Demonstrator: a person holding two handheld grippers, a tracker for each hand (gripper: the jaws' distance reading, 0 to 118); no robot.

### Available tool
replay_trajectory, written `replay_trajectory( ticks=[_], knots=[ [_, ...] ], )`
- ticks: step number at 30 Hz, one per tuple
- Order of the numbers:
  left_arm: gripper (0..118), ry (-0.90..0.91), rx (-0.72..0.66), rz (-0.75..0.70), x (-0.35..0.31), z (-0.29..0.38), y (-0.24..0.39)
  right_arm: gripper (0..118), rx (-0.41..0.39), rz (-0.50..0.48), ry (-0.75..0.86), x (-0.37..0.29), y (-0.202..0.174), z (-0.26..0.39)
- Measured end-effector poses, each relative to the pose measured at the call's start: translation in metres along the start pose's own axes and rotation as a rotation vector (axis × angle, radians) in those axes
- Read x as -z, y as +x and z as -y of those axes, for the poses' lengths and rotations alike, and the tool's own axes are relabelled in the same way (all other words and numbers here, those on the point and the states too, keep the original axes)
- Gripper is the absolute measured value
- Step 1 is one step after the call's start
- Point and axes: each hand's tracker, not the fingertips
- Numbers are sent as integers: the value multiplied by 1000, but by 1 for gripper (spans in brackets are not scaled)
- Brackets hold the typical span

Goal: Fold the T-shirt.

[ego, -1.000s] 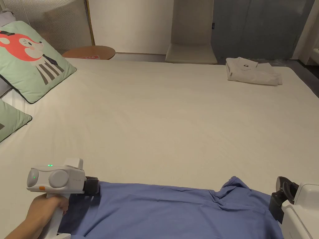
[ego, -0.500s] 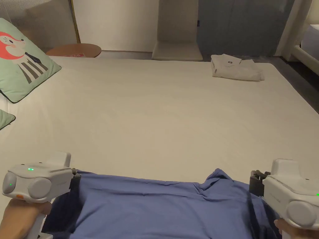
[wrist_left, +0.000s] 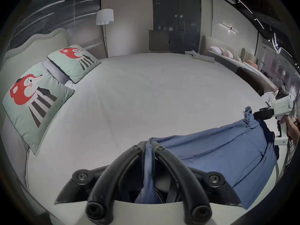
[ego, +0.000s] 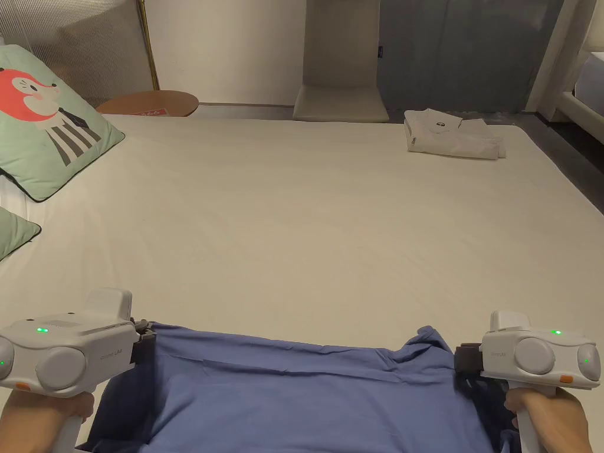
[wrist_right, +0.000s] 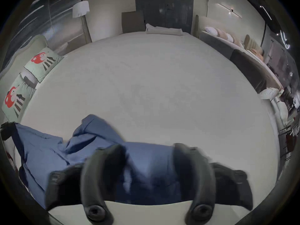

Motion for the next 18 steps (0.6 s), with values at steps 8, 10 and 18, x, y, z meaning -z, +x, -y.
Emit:
replay_trajectory(
  ticks=[8,10,18],
  knots=[
    [1,13,-32,-13,-8,7,-1,9,-50,0,171,-37,-9,11],
    [1,23,-44,-27,-13,11,-2,9,-59,-25,231,-64,-7,16],
    [1,71,-138,-23,-65,39,-13,9,-48,-122,365,-162,7,57]
  ],
)
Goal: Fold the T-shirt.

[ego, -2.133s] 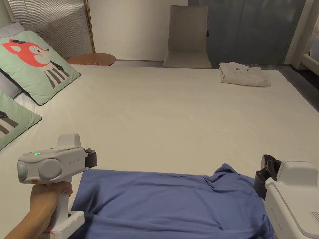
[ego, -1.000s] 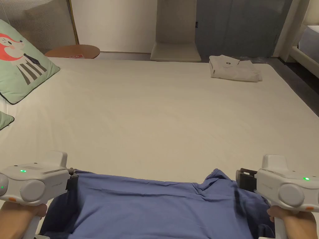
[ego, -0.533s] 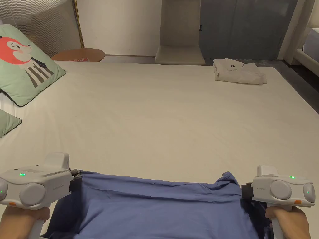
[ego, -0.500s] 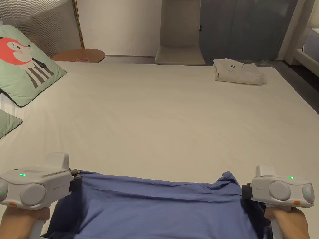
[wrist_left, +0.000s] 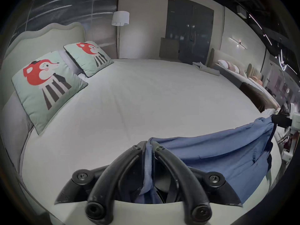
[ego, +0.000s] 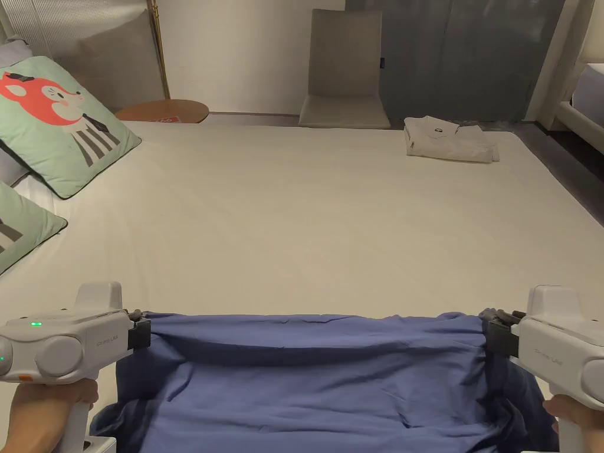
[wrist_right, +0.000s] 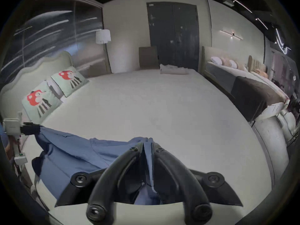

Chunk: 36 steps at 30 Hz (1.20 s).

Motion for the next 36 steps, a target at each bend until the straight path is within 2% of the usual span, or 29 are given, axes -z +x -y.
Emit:
replay_trajectory(
  ticks=[6,11,14,19,23,29,30,31,34,35,36],
  knots=[
    [1,-21,-14,12,-39,42,-11,9,27,-30,29,-50,-7,34],
    [1,-67,-19,9,-53,83,-16,9,47,-22,4,-64,-5,76],
    [1,-91,-27,1,-58,107,-17,9,60,-3,-34,-67,-7,103],
    [1,-133,-26,-17,-60,138,-18,9,58,83,-114,-62,-14,141],
    [1,-187,3,-59,-53,152,-13,10,28,138,-150,-48,-16,163],
    [3,-180,27,-92,-50,149,-9,10,31,156,-130,-58,-23,155],
    [7,-184,20,-88,-51,147,-9,13,52,146,-111,-62,-24,150],
    [15,-180,12,-83,-54,141,-7,22,76,136,-89,-67,-27,142],
    [89,-51,-45,-28,-70,121,2,88,79,127,15,-82,-36,113],
    [107,7,-56,-14,-76,112,6,105,77,120,56,-87,-40,103],
    [110,77,-62,6,-84,103,12,108,72,110,107,-92,-45,92]
  ],
)
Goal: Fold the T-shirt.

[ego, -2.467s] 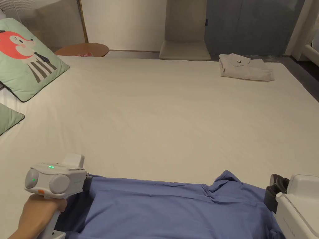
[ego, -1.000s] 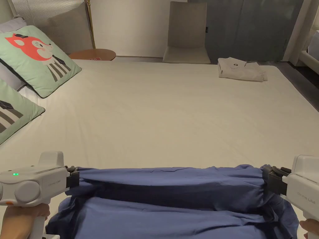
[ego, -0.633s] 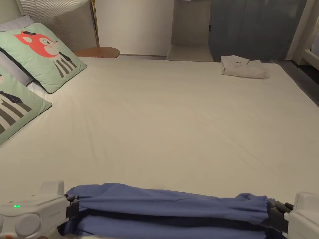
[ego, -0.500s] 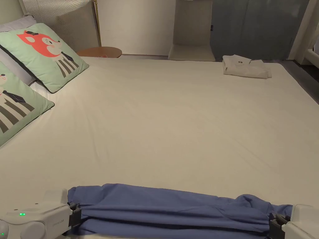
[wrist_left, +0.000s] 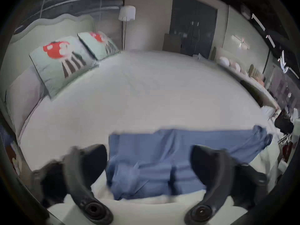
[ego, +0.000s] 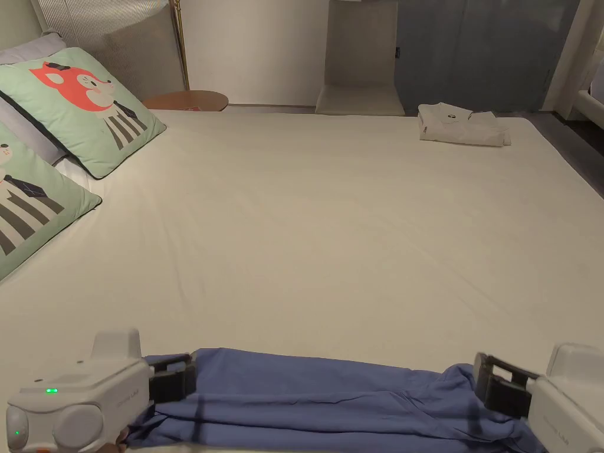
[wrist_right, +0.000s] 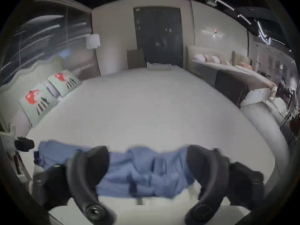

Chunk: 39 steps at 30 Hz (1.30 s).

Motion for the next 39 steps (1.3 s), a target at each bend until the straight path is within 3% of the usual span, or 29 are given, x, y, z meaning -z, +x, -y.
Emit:
replay_trajectory(
  ticks=[7,13,15,16,18,19,20,30,39],
  knots=[
    [110,386,39,94,-44,-60,54,107,-22,-46,271,-29,-43,-62],
    [109,555,78,49,-63,-75,89,107,-118,0,423,-35,-68,-75],
    [106,574,91,27,-61,-75,92,100,-144,20,459,-37,-74,-76],
    [99,589,101,28,-62,-74,95,91,-153,18,465,-37,-75,-76],
    [45,597,116,15,-60,-73,97,49,-154,26,472,-41,-80,-77],
    [9,594,123,17,-59,-73,98,22,-157,27,475,-40,-81,-77],
    [0,585,133,30,-58,-72,98,2,-160,32,476,-39,-82,-77],
    [0,498,77,129,-48,-83,73,1,-152,17,456,-37,-84,-76],
    [0,118,-390,451,-16,-88,-31,1,-160,-8,418,-13,-84,-69]
  ],
)
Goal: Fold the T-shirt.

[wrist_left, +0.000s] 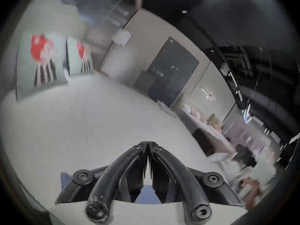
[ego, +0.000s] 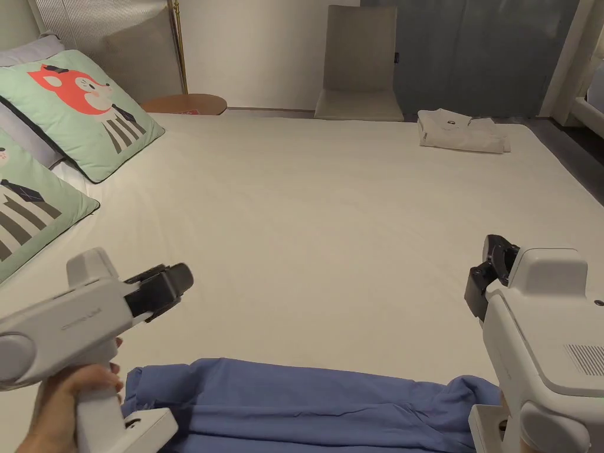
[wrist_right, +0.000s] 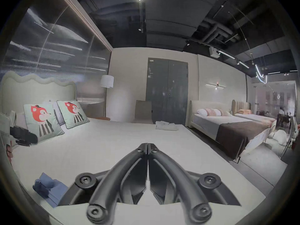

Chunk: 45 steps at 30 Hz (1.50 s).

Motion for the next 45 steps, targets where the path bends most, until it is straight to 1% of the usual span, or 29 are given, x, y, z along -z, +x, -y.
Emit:
replay_trajectory(
  ticks=[7,9,10,11,12,13,14,15,16,17,20,21,24,25,26,27,28,29,30,31,32,33,34,35,36,38,39,42,45],
  knots=[
    [0,-228,-162,-37,-13,2,-88,1,-14,-3,-29,7,-4,4],
    [0,-241,-214,-46,-18,9,-107,1,-17,0,-40,12,-4,7],
    [0,-251,-225,-16,-20,11,-118,1,-17,0,-46,14,-4,11],
    [2,-277,-250,0,-20,13,-128,1,-16,-1,-51,16,-4,13],
    [7,-291,-272,-3,-20,16,-135,1,-14,-3,-57,17,-4,15],
    [20,-285,-281,-27,-17,15,-165,1,-16,-4,-64,19,-4,17],
    [52,-298,-277,-33,-15,18,-173,1,-19,-2,-71,17,-5,17],
    [75,-309,-276,-35,-14,20,-178,1,-21,-1,-77,18,-6,18],
    [91,-329,-281,-39,-12,24,-183,1,-22,-1,-85,20,-6,20],
    [98,-366,-294,-44,-9,29,-195,1,-22,0,-93,21,-7,22],
    [98,-362,-291,-55,-7,38,-207,1,-32,2,-107,23,-9,26],
    [98,-365,-289,-58,-14,36,-168,1,-35,3,-111,23,-9,27],
    [97,-390,-306,-50,-9,45,-169,1,-44,5,-122,26,-10,31],
    [96,-378,-306,-26,-6,47,-175,1,-52,8,-123,26,-10,32],
    [92,-372,-322,-19,-4,47,-172,1,-61,11,-124,22,-10,30],
    [84,-374,-330,-13,-1,48,-172,1,-64,12,-125,22,-10,30],
    [73,-375,-336,-10,6,49,-180,1,-64,11,-126,21,-10,30],
    [55,-380,-337,-8,13,49,-191,1,-63,10,-128,21,-10,30],
    [44,-390,-332,-6,17,51,-191,1,-64,11,-130,22,-9,31],
    [36,-411,-311,-32,24,55,-187,1,-64,13,-131,22,-9,31],
    [32,-433,-277,-51,27,59,-185,1,-63,15,-131,21,-8,31],
    [32,-440,-243,-59,36,70,-158,1,-60,17,-132,21,-7,31],
    [20,-424,-222,-82,37,72,-151,1,-57,19,-133,21,-5,32],
    [12,-418,-220,-91,36,72,-146,1,-54,21,-132,21,-4,32],
    [10,-411,-205,-93,34,71,-142,1,-53,21,-131,21,-3,31],
    [8,-376,-78,-131,25,58,-136,1,-55,20,-130,19,-2,30],
    [7,-378,-45,-141,22,53,-129,1,-56,20,-127,18,-1,29],
    [7,-381,-51,-132,7,34,-122,1,-52,18,-112,18,1,28],
    [7,-347,20,-227,-9,18,-123,1,-42,9,-103,17,2,27]
  ],
)
